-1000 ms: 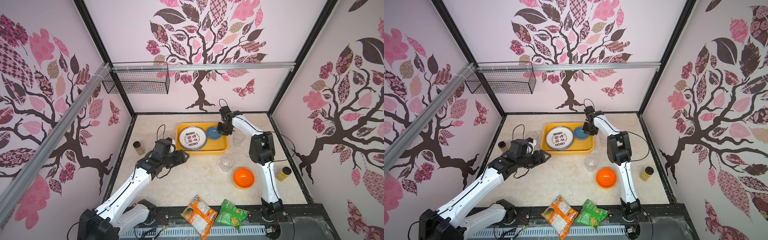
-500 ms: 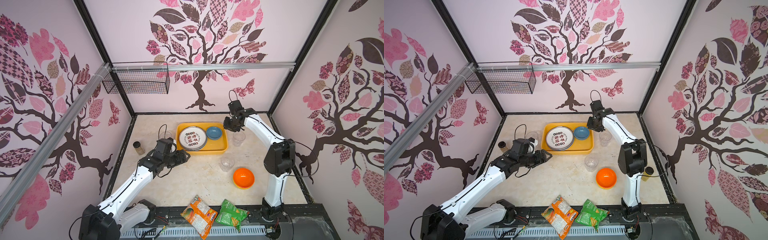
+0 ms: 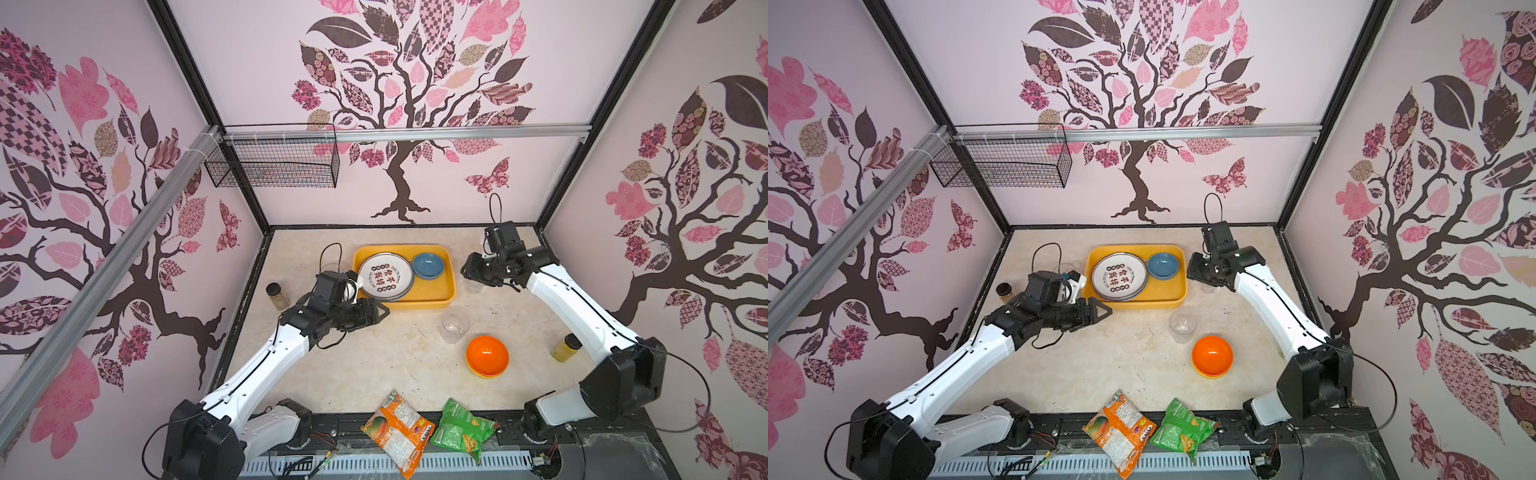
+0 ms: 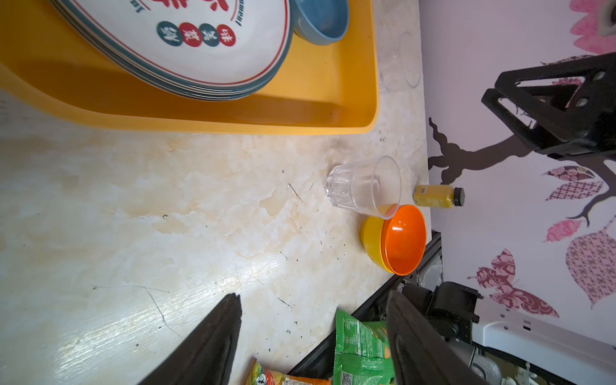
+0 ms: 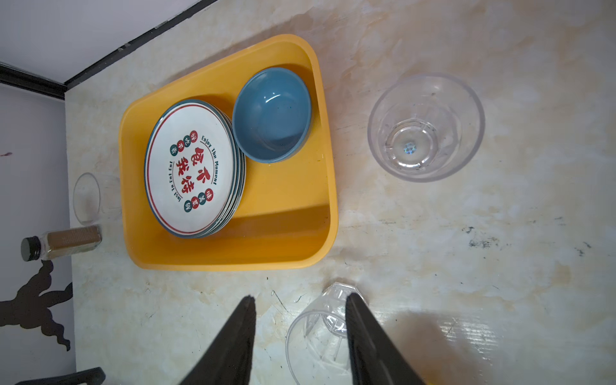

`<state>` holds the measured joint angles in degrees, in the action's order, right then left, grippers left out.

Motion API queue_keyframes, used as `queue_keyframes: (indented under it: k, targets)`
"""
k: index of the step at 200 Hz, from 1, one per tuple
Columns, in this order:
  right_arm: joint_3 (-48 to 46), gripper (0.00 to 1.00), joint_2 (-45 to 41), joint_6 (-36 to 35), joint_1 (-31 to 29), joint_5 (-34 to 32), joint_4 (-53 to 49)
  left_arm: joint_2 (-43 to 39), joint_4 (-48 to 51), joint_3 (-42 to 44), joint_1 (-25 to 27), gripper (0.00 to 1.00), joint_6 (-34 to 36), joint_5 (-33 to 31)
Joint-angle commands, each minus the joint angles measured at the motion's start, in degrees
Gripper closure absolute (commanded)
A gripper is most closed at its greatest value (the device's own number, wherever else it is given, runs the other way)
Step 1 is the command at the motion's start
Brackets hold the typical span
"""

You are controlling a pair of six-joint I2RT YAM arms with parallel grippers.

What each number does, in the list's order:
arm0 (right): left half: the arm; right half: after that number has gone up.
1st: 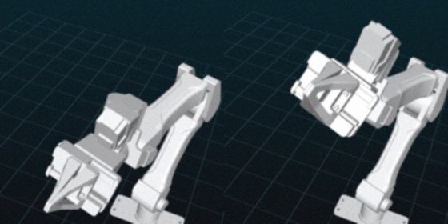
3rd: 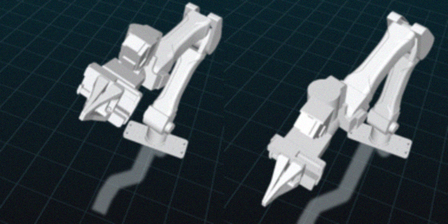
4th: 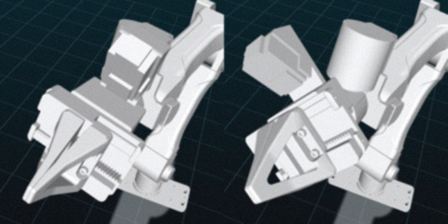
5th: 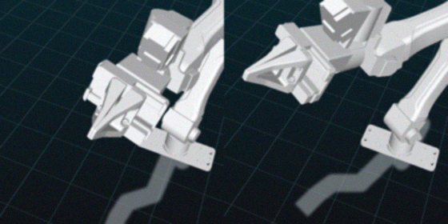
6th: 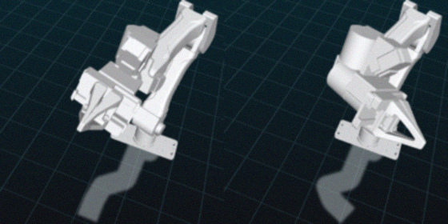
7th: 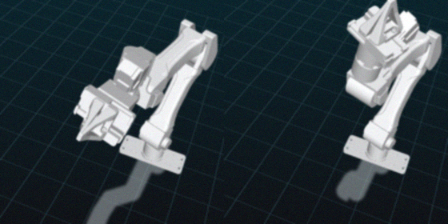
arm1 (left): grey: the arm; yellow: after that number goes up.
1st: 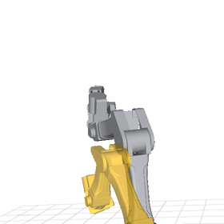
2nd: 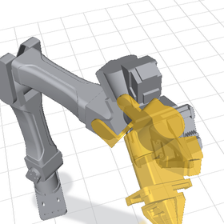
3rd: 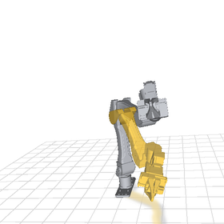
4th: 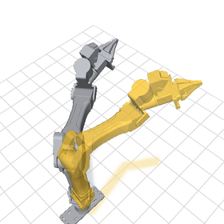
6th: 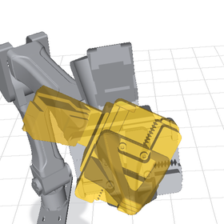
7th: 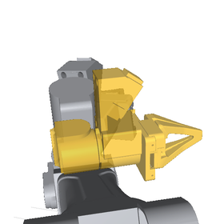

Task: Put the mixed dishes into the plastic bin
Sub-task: 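Move the right gripper down to the orange bowl rim and grasp it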

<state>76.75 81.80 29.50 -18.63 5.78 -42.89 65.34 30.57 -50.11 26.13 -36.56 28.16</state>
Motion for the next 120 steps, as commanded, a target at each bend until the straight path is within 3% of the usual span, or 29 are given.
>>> queue_keyframes:
  k: [1,38,91,120]
  targets:
    - [-3.3,0.53,-6.0,-1.6,0.0,-1.2,-2.3,1.9,1.1,-4.2,1.6,0.29,4.7,3.8]
    - [-9.1,0.52,-13.9,-0.5,0.0,-4.3,-8.6,5.4,3.2,-7.2,7.2,0.29,8.6,2.1]
    - [-12.9,0.52,-18.8,3.4,0.0,-11.4,-20.7,7.7,1.1,-7.5,10.4,0.3,10.3,2.5]
    - [-15.8,0.52,-21.6,5.9,0.0,-9.9,-23.8,9.7,2.2,-9.0,13.9,0.3,11.9,-1.3]
